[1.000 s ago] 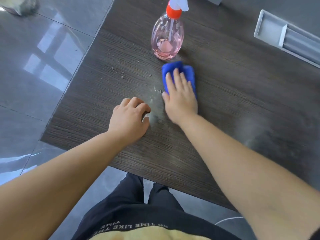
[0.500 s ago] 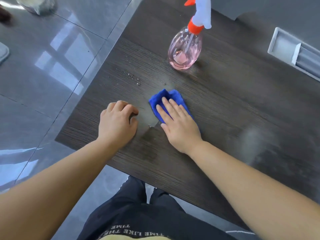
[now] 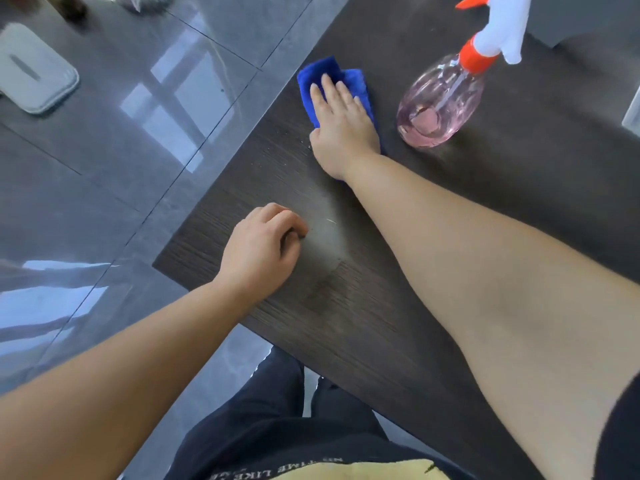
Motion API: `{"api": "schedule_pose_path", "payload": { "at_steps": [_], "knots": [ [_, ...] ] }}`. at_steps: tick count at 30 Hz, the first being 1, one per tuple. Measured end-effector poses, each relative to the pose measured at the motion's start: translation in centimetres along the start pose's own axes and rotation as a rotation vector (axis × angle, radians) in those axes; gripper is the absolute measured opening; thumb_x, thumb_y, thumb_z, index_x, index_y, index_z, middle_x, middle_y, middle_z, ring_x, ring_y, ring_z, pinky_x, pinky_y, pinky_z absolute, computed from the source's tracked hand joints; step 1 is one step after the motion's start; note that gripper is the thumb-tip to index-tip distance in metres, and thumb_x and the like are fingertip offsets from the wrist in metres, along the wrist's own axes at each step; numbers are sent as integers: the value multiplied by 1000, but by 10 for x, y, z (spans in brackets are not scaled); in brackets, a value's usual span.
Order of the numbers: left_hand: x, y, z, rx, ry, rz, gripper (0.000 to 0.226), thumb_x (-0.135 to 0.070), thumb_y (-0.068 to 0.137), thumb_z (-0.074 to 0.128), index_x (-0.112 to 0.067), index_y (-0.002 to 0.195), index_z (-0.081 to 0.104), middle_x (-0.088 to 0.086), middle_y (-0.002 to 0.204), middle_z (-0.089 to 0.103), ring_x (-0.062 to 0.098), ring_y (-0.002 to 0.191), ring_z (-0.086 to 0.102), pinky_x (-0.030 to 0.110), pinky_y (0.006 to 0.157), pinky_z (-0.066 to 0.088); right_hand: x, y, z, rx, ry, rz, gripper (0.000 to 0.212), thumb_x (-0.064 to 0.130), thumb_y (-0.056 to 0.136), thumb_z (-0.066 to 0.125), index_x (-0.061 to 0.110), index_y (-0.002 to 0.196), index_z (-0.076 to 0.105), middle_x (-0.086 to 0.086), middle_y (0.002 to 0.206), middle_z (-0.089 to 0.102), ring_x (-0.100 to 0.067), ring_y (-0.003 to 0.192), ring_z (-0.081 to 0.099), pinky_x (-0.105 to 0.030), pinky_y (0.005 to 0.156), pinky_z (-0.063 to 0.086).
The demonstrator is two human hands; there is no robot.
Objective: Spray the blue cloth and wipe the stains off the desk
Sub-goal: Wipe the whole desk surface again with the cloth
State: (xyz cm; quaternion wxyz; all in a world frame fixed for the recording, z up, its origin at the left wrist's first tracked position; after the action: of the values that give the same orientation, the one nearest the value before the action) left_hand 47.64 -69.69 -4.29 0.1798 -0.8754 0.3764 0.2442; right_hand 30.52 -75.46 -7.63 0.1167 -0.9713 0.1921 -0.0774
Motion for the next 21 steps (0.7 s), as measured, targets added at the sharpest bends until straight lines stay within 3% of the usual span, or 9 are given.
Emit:
{"api": "schedule_pose_path", "payload": {
  "at_steps": [7,9,14,16,18,20,21],
  "knots": [
    [-3,-5,-5,-95,-93,1,30,-24,76,36,-13,76,65,1,79,61,25,78,54,23,72,37,-2,-138,28,105,54,-569,63,27,80,32,12,142,40,-8,150,33,-25,139,27,-35,115,12],
    [-7,-7,-2,-85,-95,18,29,-22,76,37,-13,75,64,2,79,62,28,78,54,26,73,39,-35,-155,30,81,25,-542,62,26,81,33,13,140,42,-7,149,35,-24,139,29,-34,115,12],
    [-14,-11,7,-95,-94,15,29,-23,76,37,-13,79,64,4,83,61,30,80,53,28,76,39,-29,-130,29,-117,101,68,56,30,95,41,16,147,29,-5,155,23,-26,143,20,-39,116,11],
    [-16,-12,6,-120,-96,2,27,-21,74,38,-11,81,62,6,85,60,31,81,52,27,77,35,8,-149,40,-155,78,31,55,32,94,45,16,145,33,-6,154,28,-27,141,27,-41,114,19],
    [-23,-15,6,-122,-102,17,26,-20,74,38,-9,81,61,8,85,59,31,81,52,23,77,32,22,-193,52,-109,51,-184,50,32,92,40,19,141,42,-4,150,37,-25,137,36,-39,112,25],
    [-35,-19,11,-89,-91,59,28,-21,74,38,-7,81,61,10,85,59,33,81,52,24,77,32,-3,-242,63,-36,38,-313,49,31,91,36,19,137,47,-3,146,42,-24,133,41,-37,112,24],
    [-41,-21,16,-63,-74,84,29,-22,75,37,-7,82,61,11,87,60,34,82,53,25,77,33,-28,-261,64,-34,9,-294,49,30,91,36,18,137,47,-4,145,43,-25,132,42,-37,111,24]
  ]
}}
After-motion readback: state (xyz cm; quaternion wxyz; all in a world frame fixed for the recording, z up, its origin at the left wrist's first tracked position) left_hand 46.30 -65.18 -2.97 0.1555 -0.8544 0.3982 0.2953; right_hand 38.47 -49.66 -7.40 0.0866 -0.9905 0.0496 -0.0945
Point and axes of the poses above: each hand's wrist, its own y-axis towards the middle knuckle, its own z-axis out of the palm, x = y × z, the point moved 7 cm from there along y, towards the middle knuckle
